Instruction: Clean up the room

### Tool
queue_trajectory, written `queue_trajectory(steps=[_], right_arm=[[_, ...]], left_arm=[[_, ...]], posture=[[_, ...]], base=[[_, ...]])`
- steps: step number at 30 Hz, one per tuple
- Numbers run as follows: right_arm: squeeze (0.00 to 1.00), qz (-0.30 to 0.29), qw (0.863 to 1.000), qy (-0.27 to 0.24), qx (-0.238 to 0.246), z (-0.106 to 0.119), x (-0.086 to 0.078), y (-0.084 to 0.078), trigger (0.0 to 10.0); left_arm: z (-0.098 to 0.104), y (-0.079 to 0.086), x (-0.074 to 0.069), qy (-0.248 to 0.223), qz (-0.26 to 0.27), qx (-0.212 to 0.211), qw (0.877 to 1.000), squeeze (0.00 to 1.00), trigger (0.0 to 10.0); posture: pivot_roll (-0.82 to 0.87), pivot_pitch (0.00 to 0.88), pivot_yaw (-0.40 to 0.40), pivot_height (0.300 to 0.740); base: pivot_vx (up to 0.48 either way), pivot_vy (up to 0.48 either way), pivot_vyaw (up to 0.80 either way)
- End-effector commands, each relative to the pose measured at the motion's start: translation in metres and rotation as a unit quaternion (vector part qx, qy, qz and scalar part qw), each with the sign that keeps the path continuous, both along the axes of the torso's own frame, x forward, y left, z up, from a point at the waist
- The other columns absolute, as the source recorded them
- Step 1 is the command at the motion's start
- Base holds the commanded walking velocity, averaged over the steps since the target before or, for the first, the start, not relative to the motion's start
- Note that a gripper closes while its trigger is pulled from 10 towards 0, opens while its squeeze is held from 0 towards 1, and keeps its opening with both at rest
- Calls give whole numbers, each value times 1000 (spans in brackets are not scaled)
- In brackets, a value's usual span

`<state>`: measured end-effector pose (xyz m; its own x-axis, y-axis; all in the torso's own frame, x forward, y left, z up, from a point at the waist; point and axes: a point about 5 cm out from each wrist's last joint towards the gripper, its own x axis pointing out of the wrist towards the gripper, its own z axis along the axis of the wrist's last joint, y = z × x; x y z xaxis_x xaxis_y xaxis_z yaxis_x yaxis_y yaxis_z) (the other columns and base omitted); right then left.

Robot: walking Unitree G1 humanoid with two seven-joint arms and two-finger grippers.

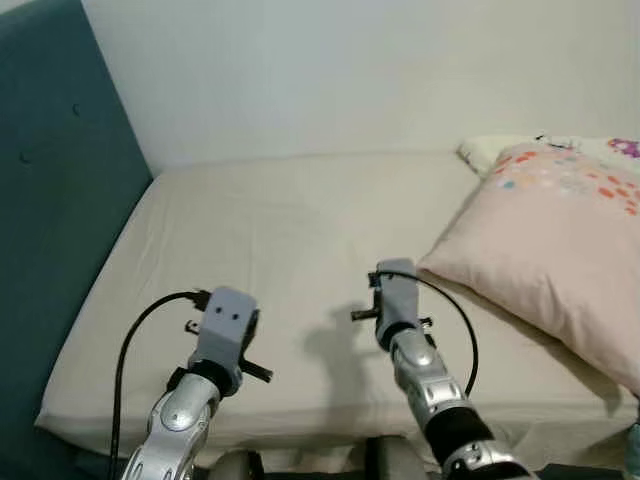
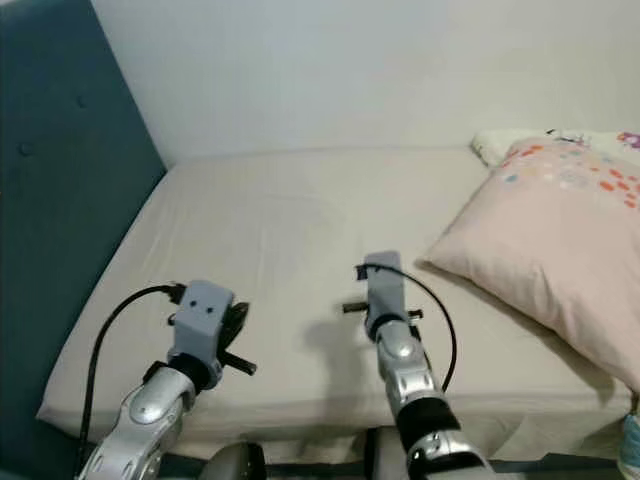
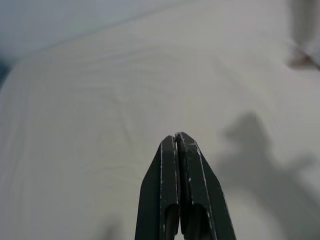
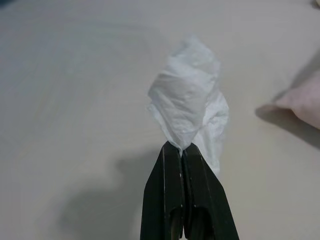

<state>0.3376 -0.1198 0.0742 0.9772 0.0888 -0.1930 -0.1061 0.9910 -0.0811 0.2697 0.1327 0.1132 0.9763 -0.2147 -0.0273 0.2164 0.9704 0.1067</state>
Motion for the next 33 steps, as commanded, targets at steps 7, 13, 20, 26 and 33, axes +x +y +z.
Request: queue_trajectory(steps=[7, 13, 20, 26, 33], right_arm=[[0, 19, 1000, 3, -2, -17, -23, 0, 10000], [0, 12, 1000, 9, -6, -19, -31, -1, 10000], [0, 10, 1000, 12, 0, -19, -34, 0, 10000], [0, 21, 1000, 13, -1, -18, -35, 6, 10000], [0, 23, 1000, 14, 2, -18, -37, 7, 10000]], left_arm=[[-12, 13, 6, 13, 85, 19, 996, 0, 10000], [-15, 17, 6, 3, 111, 28, 993, 0, 10000], [-15, 15, 6, -4, 109, 31, 994, 0, 10000], [-16, 11, 5, -4, 99, 37, 994, 0, 10000], [-14, 9, 6, -14, 90, 41, 995, 0, 10000]], posture=[[-8, 19, 19, 623], [-9, 10, 25, 638], [-2, 0, 20, 673], [2, 0, 16, 698], [7, 0, 16, 723]], base=[[0, 0, 0], [0, 0, 0], [0, 0, 0], [0, 0, 0], [0, 0, 0]])
